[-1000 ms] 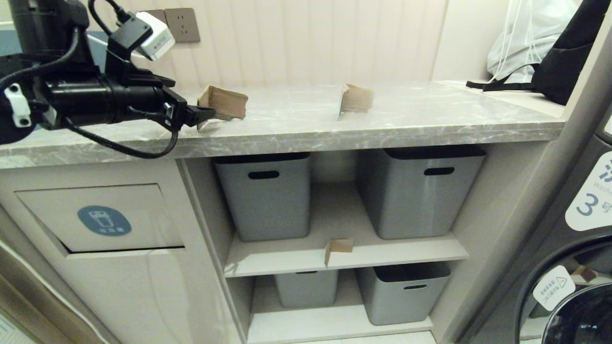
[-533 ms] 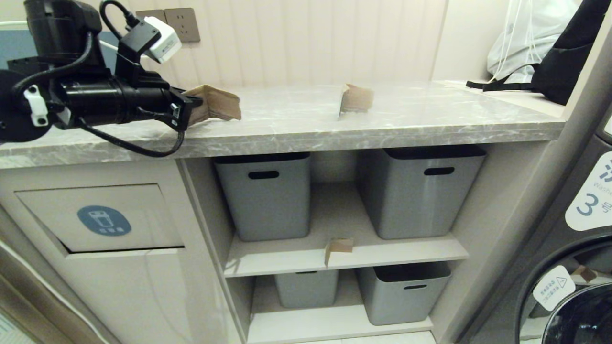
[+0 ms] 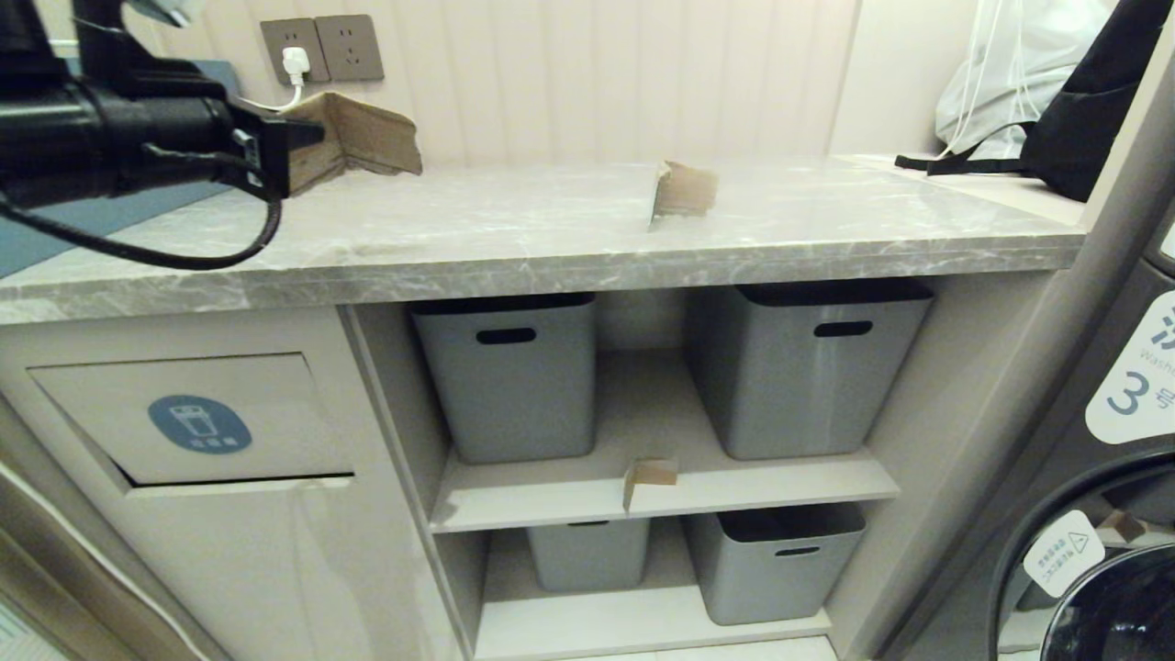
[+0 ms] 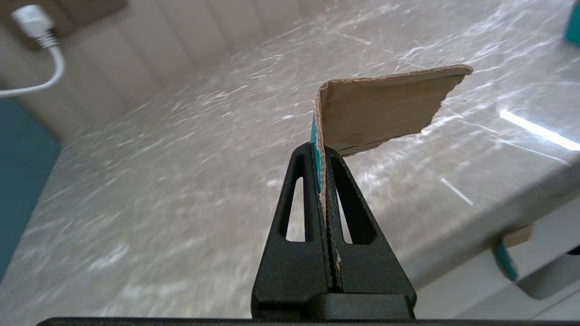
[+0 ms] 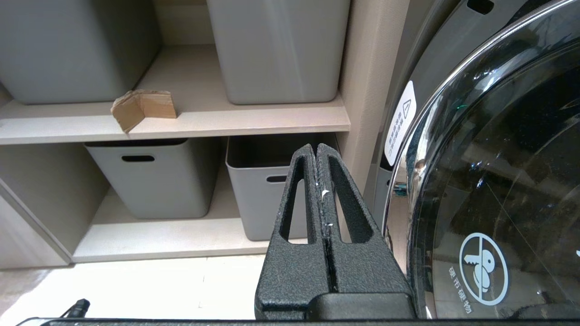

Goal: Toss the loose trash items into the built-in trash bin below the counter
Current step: Put the garbage in the trash can

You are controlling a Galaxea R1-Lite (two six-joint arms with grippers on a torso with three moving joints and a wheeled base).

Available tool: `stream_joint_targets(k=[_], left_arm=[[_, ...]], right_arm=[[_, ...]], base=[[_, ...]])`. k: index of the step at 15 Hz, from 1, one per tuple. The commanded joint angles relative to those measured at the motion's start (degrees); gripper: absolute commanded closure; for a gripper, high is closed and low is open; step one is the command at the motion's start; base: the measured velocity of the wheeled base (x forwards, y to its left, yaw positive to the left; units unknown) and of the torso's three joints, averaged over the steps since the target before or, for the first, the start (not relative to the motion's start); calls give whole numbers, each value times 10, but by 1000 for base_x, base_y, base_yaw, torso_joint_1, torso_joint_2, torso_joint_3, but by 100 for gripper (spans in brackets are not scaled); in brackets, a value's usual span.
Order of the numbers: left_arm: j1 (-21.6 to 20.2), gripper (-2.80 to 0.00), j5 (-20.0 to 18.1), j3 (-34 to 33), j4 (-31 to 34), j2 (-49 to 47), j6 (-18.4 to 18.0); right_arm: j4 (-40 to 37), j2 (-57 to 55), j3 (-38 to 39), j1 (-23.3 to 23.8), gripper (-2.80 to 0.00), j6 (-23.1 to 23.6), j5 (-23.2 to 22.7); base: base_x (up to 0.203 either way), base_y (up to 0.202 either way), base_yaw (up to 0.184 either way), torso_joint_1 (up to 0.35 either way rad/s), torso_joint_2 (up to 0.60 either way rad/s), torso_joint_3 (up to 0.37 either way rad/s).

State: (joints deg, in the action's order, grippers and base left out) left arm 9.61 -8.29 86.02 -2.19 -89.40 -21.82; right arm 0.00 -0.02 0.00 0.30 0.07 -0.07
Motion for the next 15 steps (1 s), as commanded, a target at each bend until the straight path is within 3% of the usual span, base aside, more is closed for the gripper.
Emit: stream_joint_targets(k=[1,4,9,12,15], left_arm=[[-9,0,0,-48,0,95,9],[-59,0,-2,-197,0,239,24],[-205,0,-4,-401,61,453,37],[-262,0,-2,-491,133,501,45],[-286,0,-3,-560,98,492,84]], right_arm=[[0,0,0,0,0,0,0],[0,0,0,0,0,0,0],[0,0,0,0,0,0,0],[0,0,0,0,0,0,0],[0,0,0,0,0,0,0]], base=[[0,0,0,0,0,0],[0,0,0,0,0,0],[0,0,0,0,0,0],[0,0,0,0,0,0],[0,0,0,0,0,0]])
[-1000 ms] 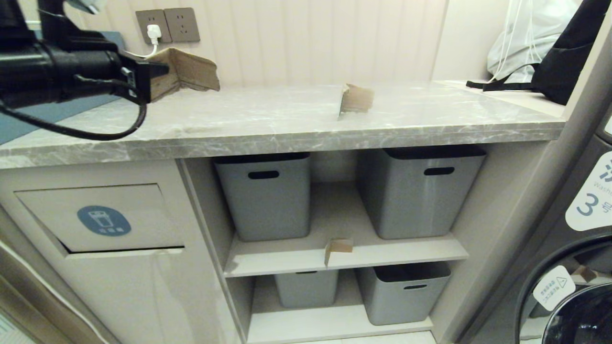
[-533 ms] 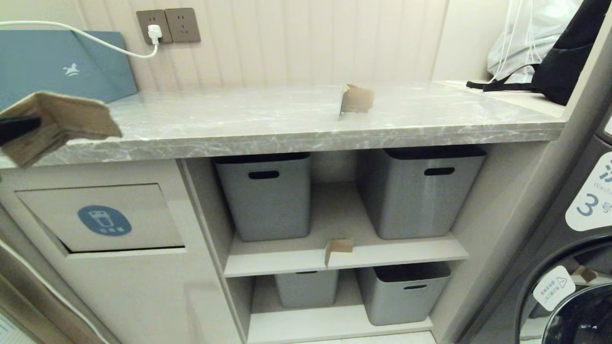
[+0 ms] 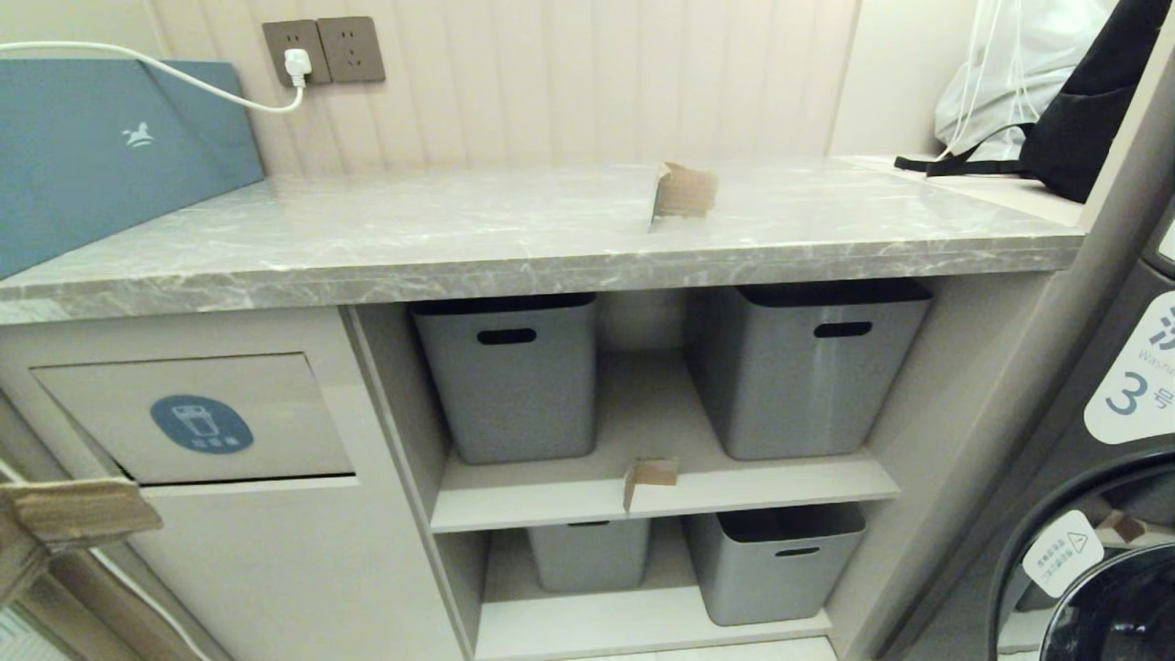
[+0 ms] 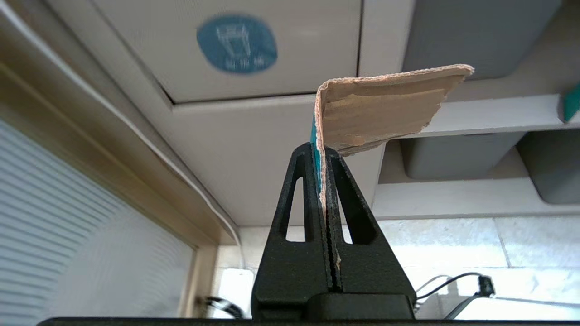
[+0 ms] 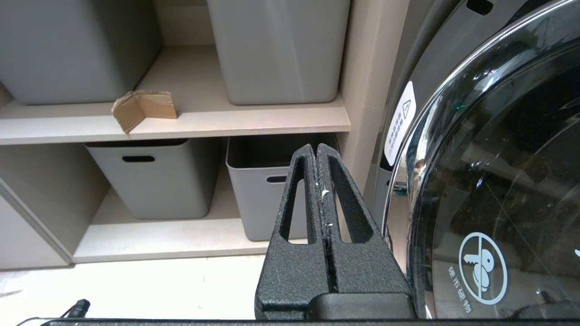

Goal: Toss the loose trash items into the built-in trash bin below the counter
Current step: Put the garbage in the trash can

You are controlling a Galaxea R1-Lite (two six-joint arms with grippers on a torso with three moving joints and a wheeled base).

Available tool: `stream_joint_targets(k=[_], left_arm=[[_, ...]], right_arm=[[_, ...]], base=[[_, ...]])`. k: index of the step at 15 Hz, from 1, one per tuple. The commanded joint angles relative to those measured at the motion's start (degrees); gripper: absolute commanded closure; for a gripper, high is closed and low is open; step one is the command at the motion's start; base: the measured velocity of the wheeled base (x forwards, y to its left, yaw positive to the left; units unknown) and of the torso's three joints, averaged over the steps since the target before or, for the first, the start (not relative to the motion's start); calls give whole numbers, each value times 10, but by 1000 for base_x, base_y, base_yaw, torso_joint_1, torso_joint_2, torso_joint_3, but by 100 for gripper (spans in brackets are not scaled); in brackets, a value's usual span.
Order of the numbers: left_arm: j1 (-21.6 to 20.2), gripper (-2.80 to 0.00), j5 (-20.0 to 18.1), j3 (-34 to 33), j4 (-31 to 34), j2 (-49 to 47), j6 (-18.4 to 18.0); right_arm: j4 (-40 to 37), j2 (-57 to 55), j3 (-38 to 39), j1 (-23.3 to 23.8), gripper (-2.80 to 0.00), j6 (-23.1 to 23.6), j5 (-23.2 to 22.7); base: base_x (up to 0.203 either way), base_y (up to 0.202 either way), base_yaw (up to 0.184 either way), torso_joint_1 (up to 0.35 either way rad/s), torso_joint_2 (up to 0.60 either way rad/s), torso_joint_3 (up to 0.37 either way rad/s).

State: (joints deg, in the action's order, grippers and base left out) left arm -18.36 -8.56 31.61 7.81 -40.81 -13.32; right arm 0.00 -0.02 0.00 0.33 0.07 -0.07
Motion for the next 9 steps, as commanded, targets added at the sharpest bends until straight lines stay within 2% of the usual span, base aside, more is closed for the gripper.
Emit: stream_joint_targets(k=[1,5,9], left_arm=[[-10,0,-1,-46,-55,-3,11],[-13,0,-2,-184,-317,-70,21],[-22,0,-1,-208,-393,-146,35]], right_arm=[[0,0,0,0,0,0,0],[0,0,0,0,0,0,0],[0,0,0,0,0,0,0]], base=[[0,0,0,0,0,0],[0,0,0,0,0,0],[0,0,0,0,0,0]])
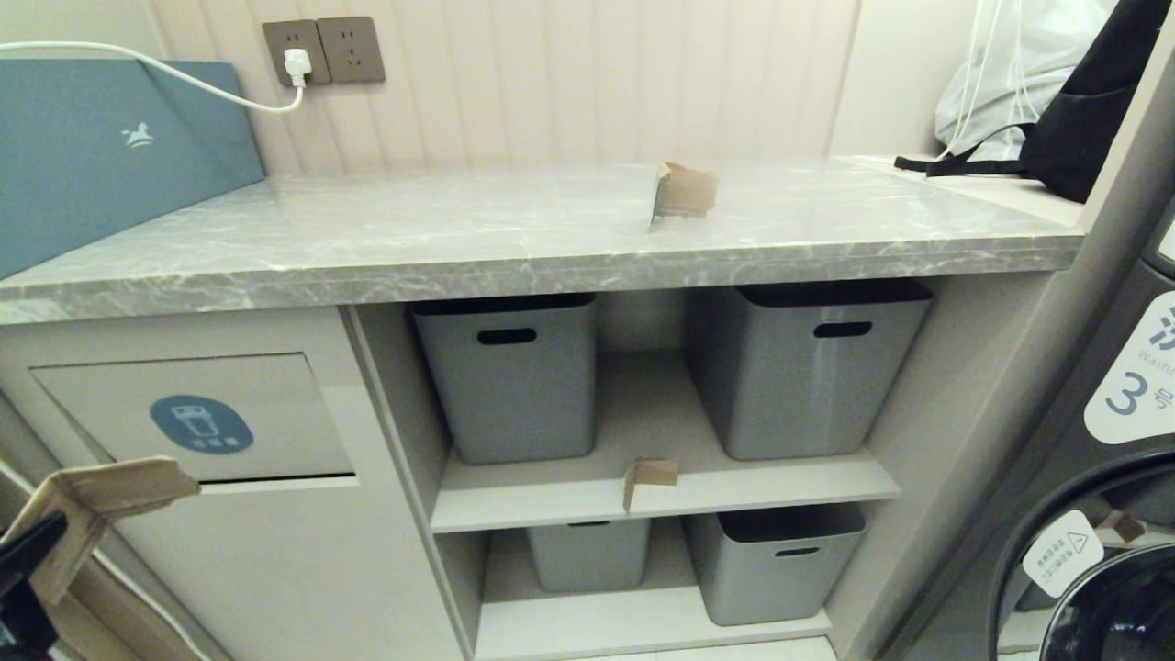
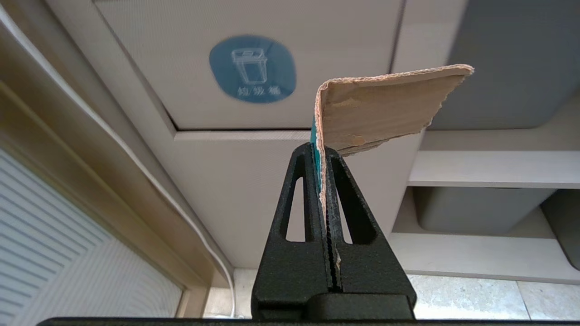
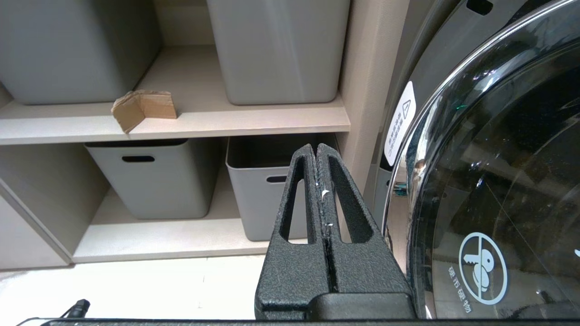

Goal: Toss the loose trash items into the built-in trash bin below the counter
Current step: Put the garbage in the trash can

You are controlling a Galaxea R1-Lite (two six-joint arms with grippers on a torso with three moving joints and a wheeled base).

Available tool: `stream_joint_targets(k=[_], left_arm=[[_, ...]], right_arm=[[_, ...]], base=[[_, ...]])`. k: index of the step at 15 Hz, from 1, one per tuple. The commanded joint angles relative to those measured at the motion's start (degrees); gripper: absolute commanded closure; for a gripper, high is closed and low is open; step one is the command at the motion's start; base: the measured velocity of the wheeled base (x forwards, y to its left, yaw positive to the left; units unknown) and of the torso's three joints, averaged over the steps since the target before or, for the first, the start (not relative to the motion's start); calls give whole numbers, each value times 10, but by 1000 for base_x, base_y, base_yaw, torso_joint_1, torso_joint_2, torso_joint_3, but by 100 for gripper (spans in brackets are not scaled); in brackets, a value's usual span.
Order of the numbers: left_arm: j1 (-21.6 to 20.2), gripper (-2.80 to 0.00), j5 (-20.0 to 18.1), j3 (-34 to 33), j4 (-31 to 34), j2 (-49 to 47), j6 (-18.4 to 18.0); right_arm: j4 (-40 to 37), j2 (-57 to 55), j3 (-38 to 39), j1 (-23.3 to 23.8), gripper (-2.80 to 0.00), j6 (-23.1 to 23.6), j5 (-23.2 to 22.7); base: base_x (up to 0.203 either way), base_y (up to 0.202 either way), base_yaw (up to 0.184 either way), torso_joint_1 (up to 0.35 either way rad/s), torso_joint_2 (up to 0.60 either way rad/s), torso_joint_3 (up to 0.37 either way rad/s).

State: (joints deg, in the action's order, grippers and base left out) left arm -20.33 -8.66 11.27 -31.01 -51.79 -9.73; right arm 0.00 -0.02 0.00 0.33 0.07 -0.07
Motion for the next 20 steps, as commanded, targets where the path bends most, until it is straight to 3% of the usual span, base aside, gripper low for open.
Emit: stream_joint_targets(k=[1,5,16,20], left_arm=[[-9,0,0,-12,-24,-51,1],[-28,0,-5,-91,-219,-160,3],[-47,0,-19,-79,-432,-400,-6],[-51,0,-54,-77,-511,-480,-24]], right_arm=[[0,0,0,0,0,0,0],[0,0,0,0,0,0,0],[0,0,0,0,0,0,0],[0,0,0,0,0,0,0]], base=[[0,0,0,0,0,0],[0,0,0,0,0,0],[0,0,0,0,0,0],[0,0,0,0,0,0]])
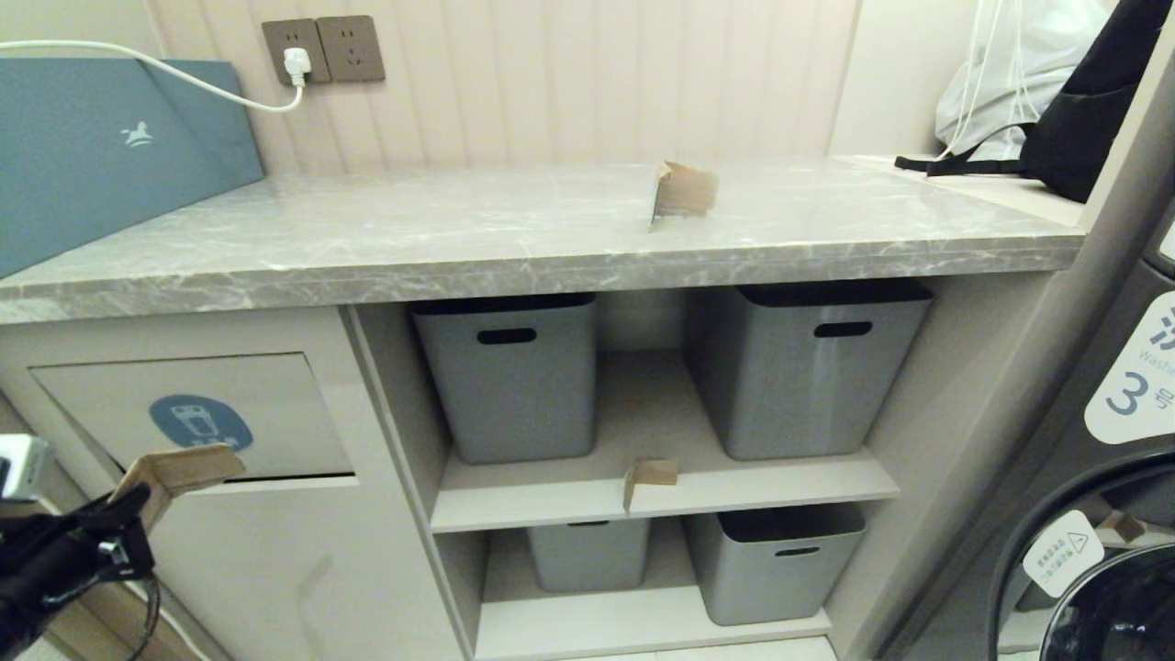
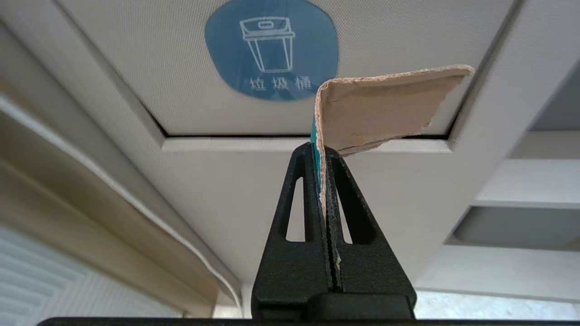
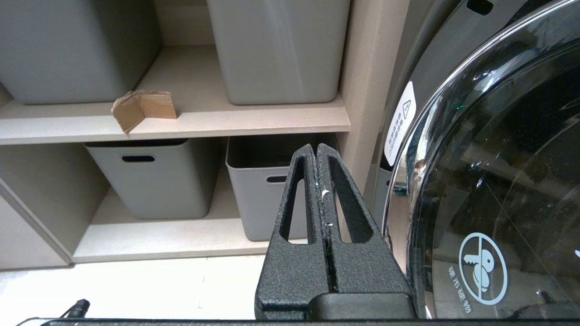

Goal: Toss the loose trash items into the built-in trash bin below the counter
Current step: Put the garbage in the trash can

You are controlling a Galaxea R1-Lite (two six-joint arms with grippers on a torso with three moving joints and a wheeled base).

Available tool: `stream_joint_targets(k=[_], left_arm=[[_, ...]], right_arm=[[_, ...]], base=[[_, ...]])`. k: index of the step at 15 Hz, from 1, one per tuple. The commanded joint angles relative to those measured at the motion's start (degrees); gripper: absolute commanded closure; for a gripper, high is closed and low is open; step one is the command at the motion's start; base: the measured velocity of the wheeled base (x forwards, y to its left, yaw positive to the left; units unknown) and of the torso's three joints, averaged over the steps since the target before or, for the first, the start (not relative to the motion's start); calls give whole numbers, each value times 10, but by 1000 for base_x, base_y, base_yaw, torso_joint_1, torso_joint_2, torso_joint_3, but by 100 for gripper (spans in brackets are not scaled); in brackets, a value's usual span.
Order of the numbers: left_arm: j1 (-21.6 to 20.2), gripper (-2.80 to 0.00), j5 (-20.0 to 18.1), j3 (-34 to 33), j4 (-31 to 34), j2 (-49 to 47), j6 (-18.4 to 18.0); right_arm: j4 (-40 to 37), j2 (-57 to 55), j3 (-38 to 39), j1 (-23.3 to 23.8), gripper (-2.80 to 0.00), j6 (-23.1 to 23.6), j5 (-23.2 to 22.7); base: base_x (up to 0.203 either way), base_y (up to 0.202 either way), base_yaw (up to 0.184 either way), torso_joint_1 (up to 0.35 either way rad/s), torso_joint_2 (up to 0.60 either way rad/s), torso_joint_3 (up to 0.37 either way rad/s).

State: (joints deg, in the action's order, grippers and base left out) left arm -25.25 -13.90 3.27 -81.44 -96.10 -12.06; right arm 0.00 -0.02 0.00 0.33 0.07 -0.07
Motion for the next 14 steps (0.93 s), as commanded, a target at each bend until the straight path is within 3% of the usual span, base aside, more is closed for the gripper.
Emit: stream_joint_targets(k=[1,14], left_arm=[[-5,0,-5,12,-12,-54,-4],[-1,0,-26,218,-27,-258,-6]], right_arm=[[0,0,0,0,0,0,0],[0,0,0,0,0,0,0]], base=[[0,0,0,0,0,0],[0,0,0,0,0,0]])
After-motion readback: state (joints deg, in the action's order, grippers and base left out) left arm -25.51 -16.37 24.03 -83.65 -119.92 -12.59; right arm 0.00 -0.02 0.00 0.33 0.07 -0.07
